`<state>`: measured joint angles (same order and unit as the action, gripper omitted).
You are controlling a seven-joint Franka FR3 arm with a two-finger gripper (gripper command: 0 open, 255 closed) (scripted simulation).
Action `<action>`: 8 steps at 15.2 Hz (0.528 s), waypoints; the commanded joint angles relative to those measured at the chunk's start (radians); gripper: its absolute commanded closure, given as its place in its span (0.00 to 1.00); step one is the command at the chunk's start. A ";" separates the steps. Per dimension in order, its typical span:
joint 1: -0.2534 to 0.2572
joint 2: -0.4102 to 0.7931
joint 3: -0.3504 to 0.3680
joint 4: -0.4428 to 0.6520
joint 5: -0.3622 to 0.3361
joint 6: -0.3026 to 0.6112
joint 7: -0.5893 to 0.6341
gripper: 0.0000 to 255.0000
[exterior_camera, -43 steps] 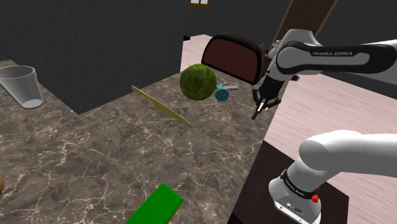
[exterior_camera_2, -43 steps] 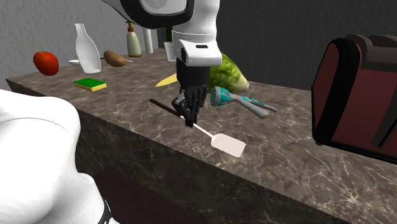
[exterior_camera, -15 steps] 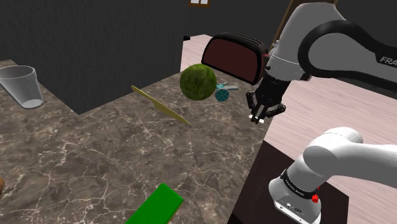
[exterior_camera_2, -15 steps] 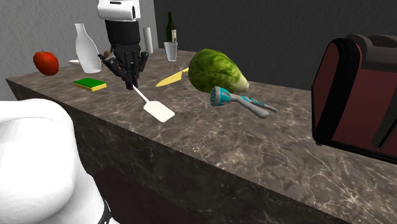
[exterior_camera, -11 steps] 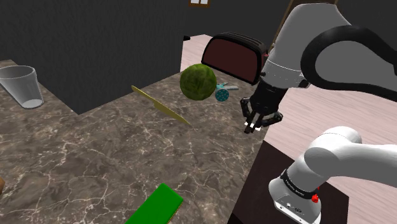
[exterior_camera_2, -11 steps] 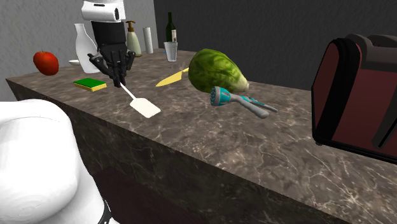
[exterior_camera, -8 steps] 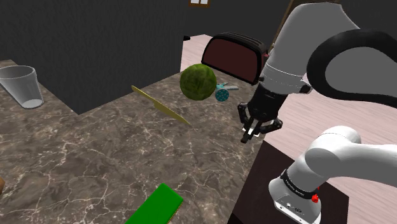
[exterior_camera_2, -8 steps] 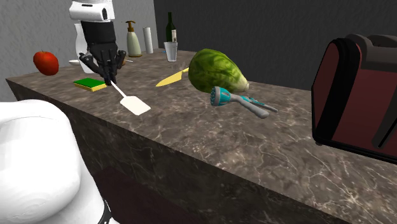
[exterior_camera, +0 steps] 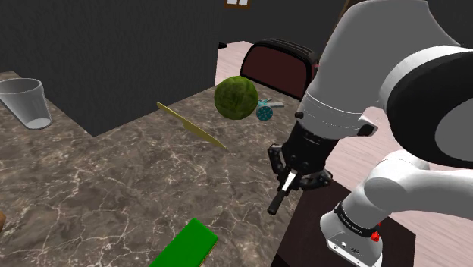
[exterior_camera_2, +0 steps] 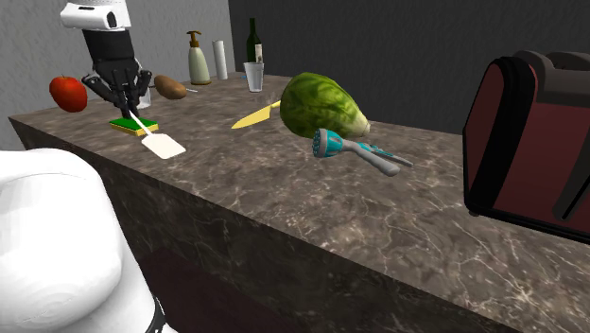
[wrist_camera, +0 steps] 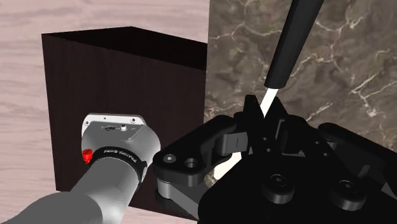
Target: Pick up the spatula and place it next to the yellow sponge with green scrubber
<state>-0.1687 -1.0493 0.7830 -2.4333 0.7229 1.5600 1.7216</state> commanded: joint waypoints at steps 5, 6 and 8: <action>-0.039 0.060 0.156 0.144 0.081 0.020 0.137 1.00; -0.050 0.071 0.182 0.171 0.091 0.023 0.159 1.00; -0.077 0.092 0.236 0.230 0.110 0.028 0.203 1.00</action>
<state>-0.2309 -0.9700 0.9908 -2.2394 0.8230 1.5877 1.8976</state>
